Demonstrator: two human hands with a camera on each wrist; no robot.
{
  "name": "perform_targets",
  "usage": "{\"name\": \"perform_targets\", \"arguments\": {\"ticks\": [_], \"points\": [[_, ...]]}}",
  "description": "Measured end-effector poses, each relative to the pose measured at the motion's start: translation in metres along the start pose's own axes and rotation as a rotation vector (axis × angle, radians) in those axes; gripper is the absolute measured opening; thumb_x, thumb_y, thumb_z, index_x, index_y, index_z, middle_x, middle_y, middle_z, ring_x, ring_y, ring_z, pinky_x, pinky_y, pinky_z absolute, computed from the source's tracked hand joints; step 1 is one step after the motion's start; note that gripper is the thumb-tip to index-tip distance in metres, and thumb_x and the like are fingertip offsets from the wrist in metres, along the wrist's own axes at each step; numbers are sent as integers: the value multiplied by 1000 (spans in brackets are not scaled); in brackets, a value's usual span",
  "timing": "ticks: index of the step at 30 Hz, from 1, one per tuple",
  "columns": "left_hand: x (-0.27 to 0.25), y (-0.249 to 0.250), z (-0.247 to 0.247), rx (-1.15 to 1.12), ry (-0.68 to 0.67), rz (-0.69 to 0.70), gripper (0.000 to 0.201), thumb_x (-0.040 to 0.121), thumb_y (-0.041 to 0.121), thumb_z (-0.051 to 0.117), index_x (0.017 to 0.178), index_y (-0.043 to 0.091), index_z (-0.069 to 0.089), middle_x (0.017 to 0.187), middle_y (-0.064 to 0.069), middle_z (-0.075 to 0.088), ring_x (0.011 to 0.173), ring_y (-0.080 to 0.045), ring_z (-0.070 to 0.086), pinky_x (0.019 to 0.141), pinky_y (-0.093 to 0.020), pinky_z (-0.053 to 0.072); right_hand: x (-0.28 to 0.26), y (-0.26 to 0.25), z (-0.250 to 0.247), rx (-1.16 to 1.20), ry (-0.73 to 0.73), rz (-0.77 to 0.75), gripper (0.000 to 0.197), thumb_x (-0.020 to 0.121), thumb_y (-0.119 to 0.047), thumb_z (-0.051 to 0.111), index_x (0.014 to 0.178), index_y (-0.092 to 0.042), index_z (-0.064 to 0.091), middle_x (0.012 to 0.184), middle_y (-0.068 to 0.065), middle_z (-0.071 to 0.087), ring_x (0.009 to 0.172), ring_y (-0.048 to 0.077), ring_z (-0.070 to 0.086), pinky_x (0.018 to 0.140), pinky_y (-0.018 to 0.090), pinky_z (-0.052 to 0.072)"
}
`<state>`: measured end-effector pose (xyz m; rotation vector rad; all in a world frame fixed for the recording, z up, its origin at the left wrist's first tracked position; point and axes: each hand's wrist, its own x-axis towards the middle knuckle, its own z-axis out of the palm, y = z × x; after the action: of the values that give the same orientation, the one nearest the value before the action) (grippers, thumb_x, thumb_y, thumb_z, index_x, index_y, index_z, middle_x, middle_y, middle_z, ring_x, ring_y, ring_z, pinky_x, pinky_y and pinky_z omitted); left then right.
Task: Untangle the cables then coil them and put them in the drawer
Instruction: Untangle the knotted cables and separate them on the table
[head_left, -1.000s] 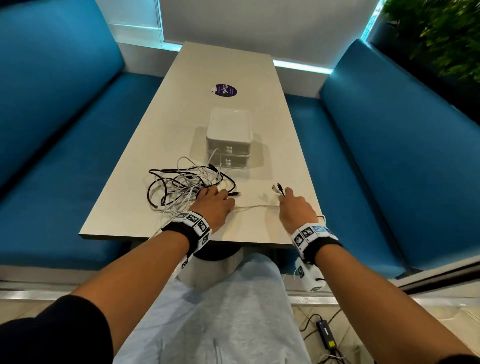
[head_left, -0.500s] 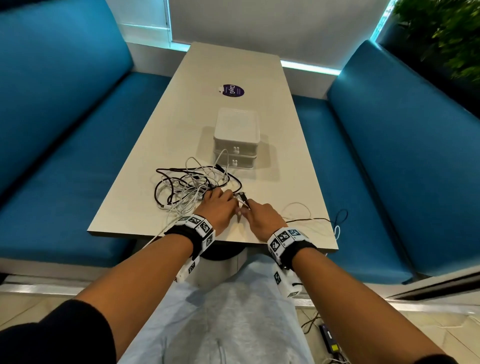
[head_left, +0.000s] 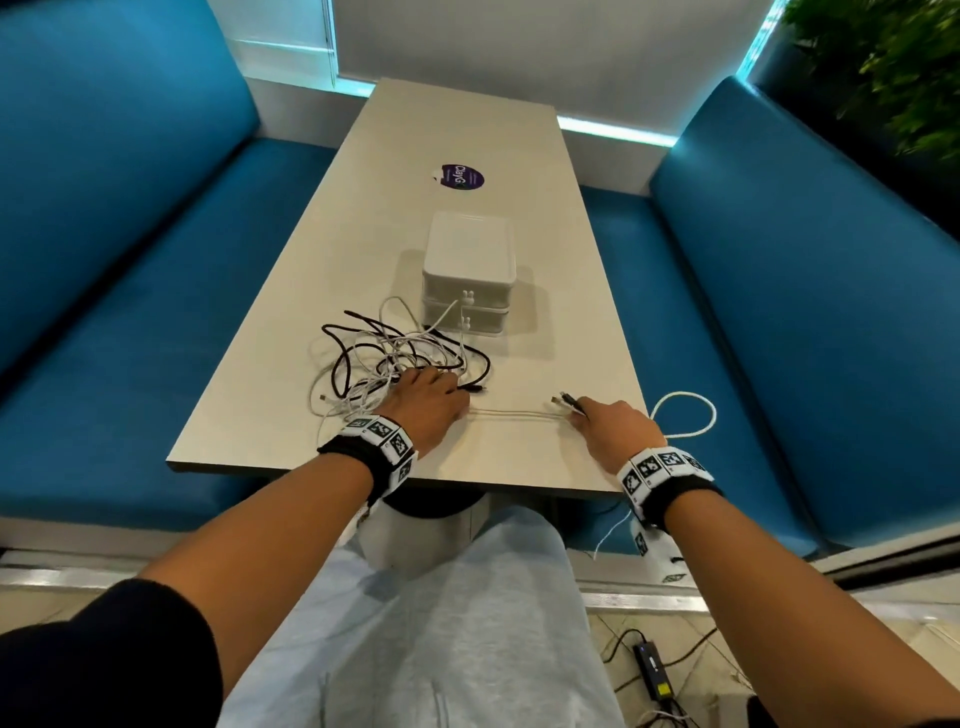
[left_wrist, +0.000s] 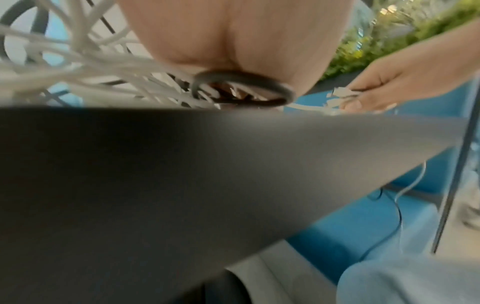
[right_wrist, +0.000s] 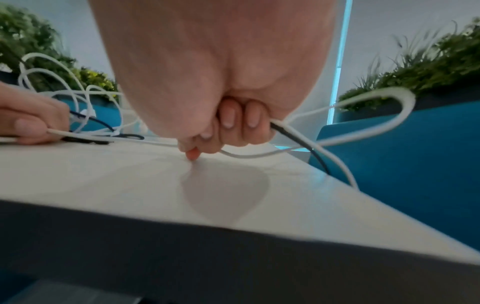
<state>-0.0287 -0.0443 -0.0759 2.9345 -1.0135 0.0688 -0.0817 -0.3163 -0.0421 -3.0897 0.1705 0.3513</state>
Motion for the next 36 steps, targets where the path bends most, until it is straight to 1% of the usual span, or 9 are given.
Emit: {"name": "perform_targets", "arguments": {"ticks": [3,6,9,12,16,24,27,30,36], "points": [[4,6,-1,-10,0,-46,22,96,21,43,111,27,57,117,2,52,113,-25,42,98,-40,30,7,-18,1,114,44,64,26,103,-29,31,114,-11,48,94,13,61,83,36,62,69,39,48],[4,5,1,26,-5,-36,21,97,24,43,112,26,58,116,1,53,113,-27,43,95,-40,30,9,-38,-1,263,121,94,29,104,-28,28,120,-10,45,103,20,62,92,42,61,71,40,43],[7,10,1,44,10,-77,20,97,25,44,110,25,59,113,0,56,111,-28,44,92,-40,29,5,-61,-1,285,159,-54,33,105,-33,26,121,-13,46,96,20,65,84,41,62,71,43,51],[9,16,3,33,8,-110,22,95,21,45,112,25,59,114,1,56,114,-27,43,94,-40,28,-2,-86,9,210,91,-262,32,104,-33,31,128,-17,44,91,19,65,78,40,62,65,43,51],[9,16,4,50,-16,-106,28,95,22,43,116,25,62,122,2,52,121,-25,40,99,-39,27,1,-105,22,272,-14,-276,30,103,-28,34,130,-17,39,93,20,64,82,41,62,70,45,51],[9,7,3,26,-39,-34,25,100,27,41,115,28,61,123,2,51,121,-25,40,101,-40,28,10,-107,17,238,-91,-268,33,104,-30,33,130,-11,39,100,23,63,89,42,61,74,45,50],[10,2,1,25,-49,-8,24,100,30,44,116,26,61,122,1,53,120,-24,42,102,-39,29,7,-105,14,161,-52,-278,31,104,-30,35,131,-16,38,89,16,59,85,39,62,69,43,50],[10,-5,0,4,-35,-3,21,99,29,47,114,22,59,120,0,54,117,-24,44,98,-37,30,6,-97,5,101,-7,-277,29,104,-33,34,126,-16,41,79,10,50,76,37,60,63,41,47],[9,-6,4,19,12,83,21,96,23,52,115,21,61,125,-2,55,114,-27,48,92,-38,32,5,-66,-1,114,-33,-193,28,104,-38,34,118,-18,47,84,12,56,75,36,59,70,44,53]]}}
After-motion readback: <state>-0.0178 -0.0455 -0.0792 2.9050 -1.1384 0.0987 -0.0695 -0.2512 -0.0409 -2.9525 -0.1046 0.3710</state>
